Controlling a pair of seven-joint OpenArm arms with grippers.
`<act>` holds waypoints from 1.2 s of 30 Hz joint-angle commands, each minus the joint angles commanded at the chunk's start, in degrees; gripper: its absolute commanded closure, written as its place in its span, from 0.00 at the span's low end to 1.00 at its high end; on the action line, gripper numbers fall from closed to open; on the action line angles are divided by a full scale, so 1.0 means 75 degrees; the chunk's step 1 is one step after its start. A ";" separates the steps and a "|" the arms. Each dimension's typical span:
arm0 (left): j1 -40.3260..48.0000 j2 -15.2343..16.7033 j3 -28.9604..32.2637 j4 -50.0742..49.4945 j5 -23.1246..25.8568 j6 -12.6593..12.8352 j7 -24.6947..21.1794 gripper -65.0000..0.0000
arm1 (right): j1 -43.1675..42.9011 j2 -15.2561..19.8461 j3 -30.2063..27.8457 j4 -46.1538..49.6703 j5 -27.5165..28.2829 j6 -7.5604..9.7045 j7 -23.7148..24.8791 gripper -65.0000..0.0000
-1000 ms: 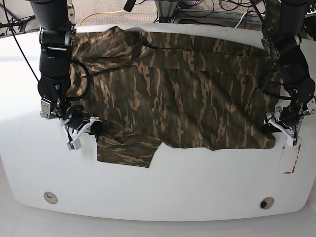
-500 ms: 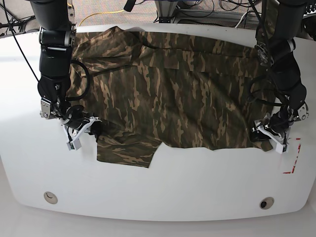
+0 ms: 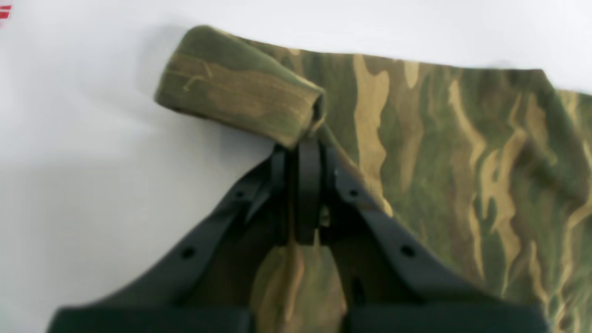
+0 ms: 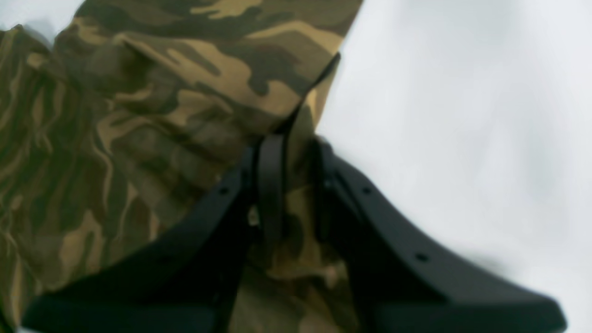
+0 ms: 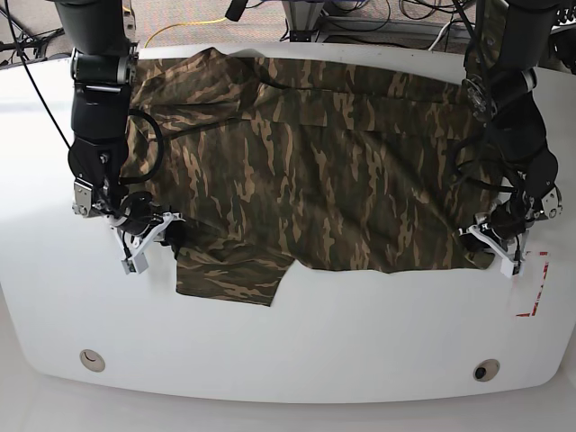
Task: Fold the T-shirt properly
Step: 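Regrasp the shirt hem corner with the left gripper near the red square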
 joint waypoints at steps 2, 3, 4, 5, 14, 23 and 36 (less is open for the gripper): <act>0.0176 0.0000 0.0012 0.0410 0.0000 -0.0012 0.0152 1.00 | 0.0000 0.0012 0.0023 0.0375 0.0000 0.0000 -0.0363 0.86; 0.0223 0.0012 0.0023 0.0563 0.0000 -0.0012 0.0199 1.00 | 0.0023 0.0012 0.0070 0.0563 0.0000 0.0000 -0.0492 0.86; 0.0258 0.0012 0.0023 0.0727 -0.0012 -0.0012 0.0211 1.00 | 0.0035 0.0012 0.0199 0.0727 0.0000 0.0000 -0.0633 0.86; 0.0281 0.0023 0.0023 0.0903 -0.0012 -0.0012 0.0211 1.00 | 0.0047 0.0012 0.0328 0.0867 0.0000 0.0000 -0.0715 0.86; 0.0305 0.0023 -0.0023 0.1981 -0.0023 -0.0358 0.1067 1.00 | 0.0047 0.0035 0.0633 0.1735 0.0000 0.0000 -0.1325 0.92; 0.0961 0.0035 0.0012 0.3036 -0.0023 -0.0358 0.1325 1.00 | -0.0316 -0.0035 0.1090 0.2731 -0.0035 -0.0059 -0.1946 0.80; 0.0973 0.0035 0.0012 0.3036 0.0000 -0.0358 0.1336 1.00 | 0.0563 -0.0047 0.1078 -0.0105 -0.0047 -0.0012 -0.0856 0.32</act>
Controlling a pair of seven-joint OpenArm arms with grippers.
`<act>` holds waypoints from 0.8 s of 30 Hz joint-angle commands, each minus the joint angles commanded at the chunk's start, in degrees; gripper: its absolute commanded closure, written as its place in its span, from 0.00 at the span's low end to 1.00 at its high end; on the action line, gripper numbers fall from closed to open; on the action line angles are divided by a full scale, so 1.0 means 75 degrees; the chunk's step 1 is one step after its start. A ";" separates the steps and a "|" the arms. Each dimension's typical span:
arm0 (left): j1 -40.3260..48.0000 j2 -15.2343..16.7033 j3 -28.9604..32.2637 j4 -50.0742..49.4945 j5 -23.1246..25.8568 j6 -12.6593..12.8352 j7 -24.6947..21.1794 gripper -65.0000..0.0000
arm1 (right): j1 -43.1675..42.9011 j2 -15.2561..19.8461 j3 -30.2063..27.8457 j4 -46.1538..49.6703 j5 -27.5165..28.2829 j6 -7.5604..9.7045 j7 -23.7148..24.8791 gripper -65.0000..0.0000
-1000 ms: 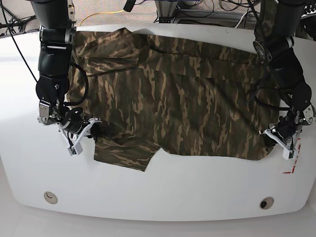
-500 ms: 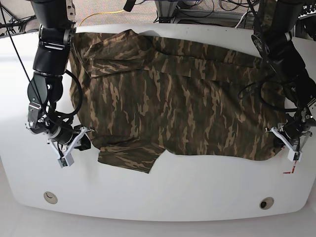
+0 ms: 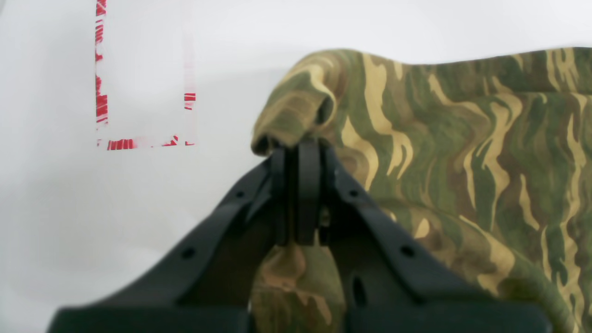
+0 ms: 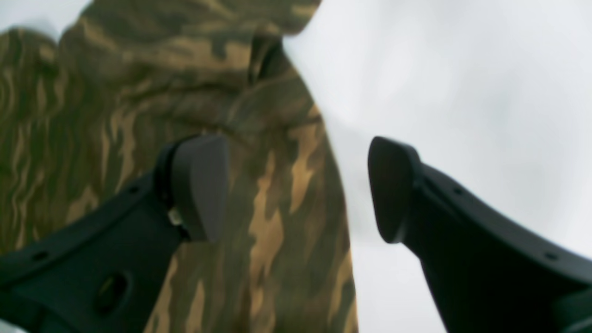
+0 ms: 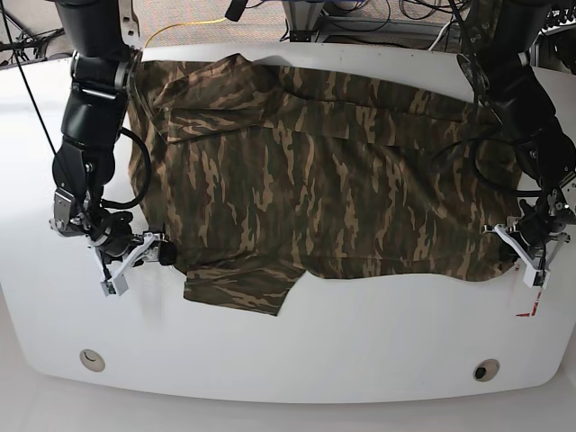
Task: Fold the T-shirt properly
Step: 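Regrasp the shirt hem corner with the left gripper near the red square, then hold the hem corners with both grippers and pull them apart to flatten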
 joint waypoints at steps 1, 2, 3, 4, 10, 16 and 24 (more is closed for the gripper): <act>0.0000 0.0000 0.0000 0.0000 0.0000 0.0000 0.0000 1.00 | 0.0141 0.0012 -0.0012 -0.0316 0.0000 0.0012 0.0117 0.32; 0.0000 0.0000 0.0000 0.0000 0.0000 0.0000 0.0000 1.00 | 0.0234 0.0012 -0.0012 -0.0563 0.0000 0.0012 0.0199 0.32; 0.0000 0.0000 0.0000 0.0000 0.0000 0.0000 0.0000 1.00 | 0.0340 0.0023 -0.0012 -0.0856 0.0000 0.0012 0.0316 0.32; 0.0000 0.0000 0.0000 0.0000 0.0000 0.0000 0.0000 1.00 | 0.0399 0.0023 -0.0023 -0.1043 0.0000 0.0012 0.0410 0.32; 0.0176 0.0000 0.0000 0.0035 0.0012 0.0000 0.0000 1.00 | 0.0434 -0.0012 -0.0738 -0.1278 0.0000 0.0012 0.0879 0.32; 0.0211 0.0000 0.0000 0.0047 0.0000 0.0000 0.0000 1.00 | 0.0152 -0.0211 -0.1020 -0.1395 0.0000 -0.0035 0.1313 0.33; 0.0223 0.0000 -0.0012 0.0047 -0.0012 0.0000 0.0000 1.00 | 0.0094 -0.0223 -0.1020 -0.1407 0.0000 -0.0047 0.1383 0.33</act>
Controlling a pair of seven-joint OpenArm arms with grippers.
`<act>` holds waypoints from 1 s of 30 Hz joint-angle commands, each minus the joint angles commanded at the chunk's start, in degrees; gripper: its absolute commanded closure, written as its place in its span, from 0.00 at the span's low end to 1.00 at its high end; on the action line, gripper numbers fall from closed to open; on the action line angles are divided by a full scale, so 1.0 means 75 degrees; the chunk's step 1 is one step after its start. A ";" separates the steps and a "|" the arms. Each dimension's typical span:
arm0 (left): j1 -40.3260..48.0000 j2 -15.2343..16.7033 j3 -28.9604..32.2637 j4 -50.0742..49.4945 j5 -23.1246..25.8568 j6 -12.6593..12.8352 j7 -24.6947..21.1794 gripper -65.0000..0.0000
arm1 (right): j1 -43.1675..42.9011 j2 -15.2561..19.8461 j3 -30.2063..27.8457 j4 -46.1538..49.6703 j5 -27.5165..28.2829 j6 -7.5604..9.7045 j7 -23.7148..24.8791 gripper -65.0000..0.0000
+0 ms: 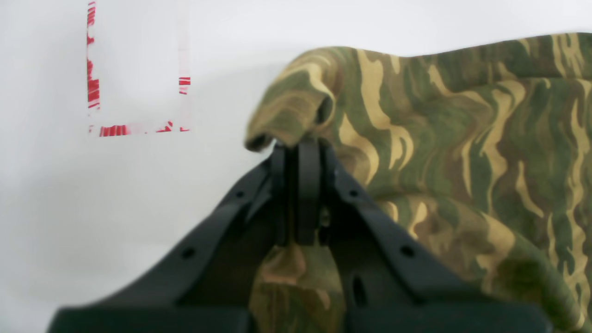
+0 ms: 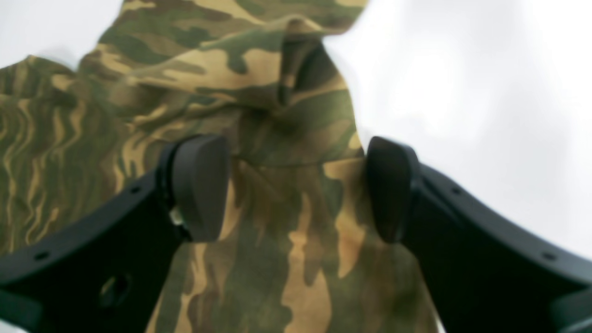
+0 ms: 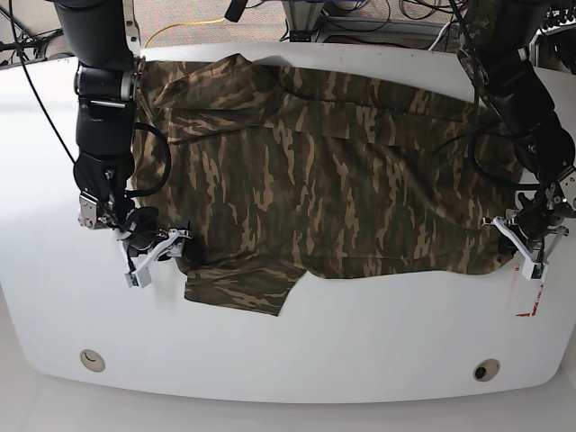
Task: Fold the T-shirt properly
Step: 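Hold the hem corners with both grippers and pull them apart to flatten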
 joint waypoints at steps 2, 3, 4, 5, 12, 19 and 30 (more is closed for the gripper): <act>0.0000 0.0000 0.0012 0.0000 0.0000 0.0000 0.0000 1.00 | 0.0000 0.0012 0.0000 0.0047 0.0000 0.0000 -0.0012 0.33; 0.0000 0.0000 0.0012 0.0000 0.0000 0.0000 0.0000 1.00 | 0.0000 0.0035 0.0000 0.0047 0.0000 0.0023 -0.0047 0.33; 0.0000 0.0000 0.0012 0.0000 0.0000 0.0000 0.0000 1.00 | 0.0012 0.0059 0.0000 0.0047 0.0012 0.0047 -0.0059 0.33; 0.0000 0.0000 0.0012 0.0000 0.0000 0.0000 0.0000 1.00 | 0.0023 0.0059 0.0000 0.0047 0.0012 0.0047 -0.0059 0.33; 0.0000 0.0012 0.0012 -0.0012 0.0000 0.0000 0.0000 1.00 | 0.0023 0.0070 -0.0023 0.0047 0.0000 0.0000 -0.0059 0.49; 0.0000 0.0012 0.0012 -0.0012 0.0000 0.0000 0.0000 1.00 | 0.0059 0.0375 0.0012 0.0070 0.0012 -0.0012 -0.0293 0.30; 0.0000 0.0012 0.0012 -0.0035 0.0000 0.0000 0.0000 1.00 | -0.0211 0.0727 0.0047 0.1102 0.0000 -0.0316 -0.0961 0.28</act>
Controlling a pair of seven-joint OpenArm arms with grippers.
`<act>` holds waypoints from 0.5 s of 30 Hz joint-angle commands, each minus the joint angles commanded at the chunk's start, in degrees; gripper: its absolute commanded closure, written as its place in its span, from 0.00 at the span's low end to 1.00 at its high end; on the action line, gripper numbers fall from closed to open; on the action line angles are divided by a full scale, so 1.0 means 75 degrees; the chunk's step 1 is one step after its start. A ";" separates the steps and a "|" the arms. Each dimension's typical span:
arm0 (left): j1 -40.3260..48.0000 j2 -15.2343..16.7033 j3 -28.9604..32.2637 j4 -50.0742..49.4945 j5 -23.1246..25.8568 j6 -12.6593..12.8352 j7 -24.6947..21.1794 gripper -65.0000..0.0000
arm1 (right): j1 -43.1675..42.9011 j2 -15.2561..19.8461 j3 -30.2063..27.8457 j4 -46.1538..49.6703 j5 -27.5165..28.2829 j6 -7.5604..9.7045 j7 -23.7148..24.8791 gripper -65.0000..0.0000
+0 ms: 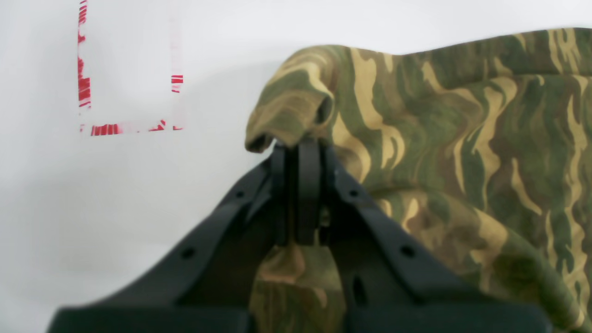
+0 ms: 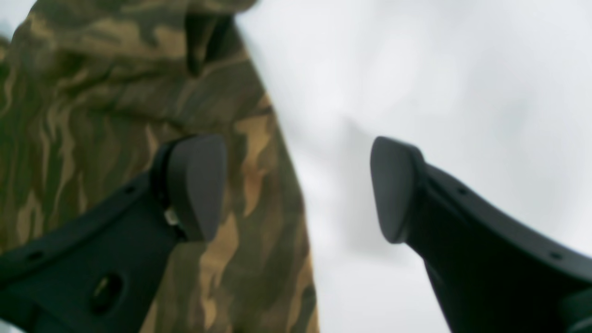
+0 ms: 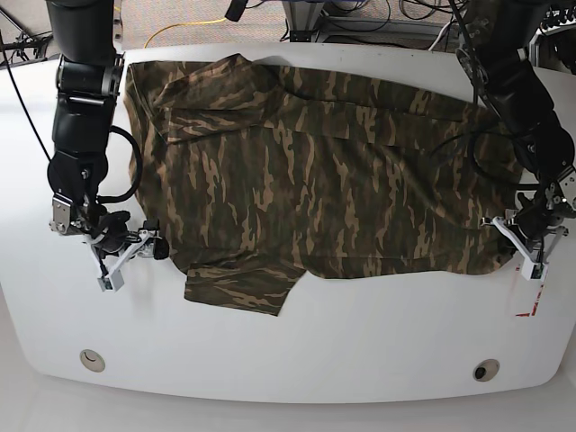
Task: Fold the T-shirt properly
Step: 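Hold the hem corners with both grippers and pull them apart to flatten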
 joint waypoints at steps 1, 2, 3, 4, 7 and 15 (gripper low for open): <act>0.0000 0.0000 0.0000 0.0000 0.0000 0.0000 0.0000 1.00 | -0.0012 0.0000 0.0000 0.0000 0.0000 0.0000 0.0012 0.28; 0.0000 0.0000 0.0000 0.0000 0.0000 0.0000 0.0000 1.00 | -0.0035 0.0000 -0.0012 0.0000 0.0000 0.0000 0.0012 0.28; 0.0000 0.0000 0.0000 0.0012 0.0000 0.0000 0.0000 1.00 | -0.0105 -0.0023 -0.0012 0.0000 0.0000 0.0000 0.0023 0.28; 0.0000 0.0000 0.0000 0.0012 0.0000 0.0000 0.0000 1.00 | -0.0164 -0.0059 -0.0012 0.0000 0.0000 0.0000 0.0023 0.28; 0.0000 0.0000 0.0000 0.0000 0.0000 0.0000 0.0000 1.00 | -0.0211 -0.0141 -0.0047 0.0000 0.0000 -0.0047 0.0129 0.28; 0.0000 0.0000 0.0000 0.0012 0.0000 0.0000 0.0000 1.00 | -0.0211 -0.0563 -0.0059 -0.0023 -0.0012 -0.0070 0.0234 0.28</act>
